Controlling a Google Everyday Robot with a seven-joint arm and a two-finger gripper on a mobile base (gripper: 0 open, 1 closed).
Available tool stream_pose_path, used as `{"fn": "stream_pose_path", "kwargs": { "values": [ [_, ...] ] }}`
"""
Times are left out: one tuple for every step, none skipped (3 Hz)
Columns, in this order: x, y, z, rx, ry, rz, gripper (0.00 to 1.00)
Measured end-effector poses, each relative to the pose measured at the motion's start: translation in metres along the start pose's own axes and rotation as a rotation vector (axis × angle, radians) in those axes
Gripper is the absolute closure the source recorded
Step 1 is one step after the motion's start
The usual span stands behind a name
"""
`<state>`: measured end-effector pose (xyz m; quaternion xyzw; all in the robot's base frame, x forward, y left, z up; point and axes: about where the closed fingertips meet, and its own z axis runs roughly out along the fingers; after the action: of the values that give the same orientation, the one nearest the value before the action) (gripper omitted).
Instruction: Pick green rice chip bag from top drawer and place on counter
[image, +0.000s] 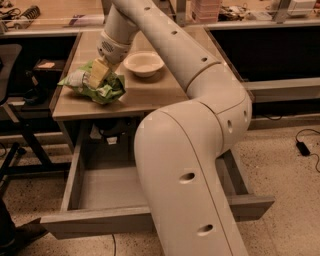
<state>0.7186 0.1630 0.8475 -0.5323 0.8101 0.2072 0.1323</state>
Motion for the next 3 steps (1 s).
{"fn": "stream_pose_path", "kwargs": {
  "values": [
    [0.0, 0.0, 0.0, 0.0, 0.0, 0.0, 0.34],
    [0.0, 0.0, 0.0, 0.0, 0.0, 0.0, 0.11],
    [0.0, 0.0, 0.0, 0.0, 0.0, 0.0, 0.0]
  ]
}}
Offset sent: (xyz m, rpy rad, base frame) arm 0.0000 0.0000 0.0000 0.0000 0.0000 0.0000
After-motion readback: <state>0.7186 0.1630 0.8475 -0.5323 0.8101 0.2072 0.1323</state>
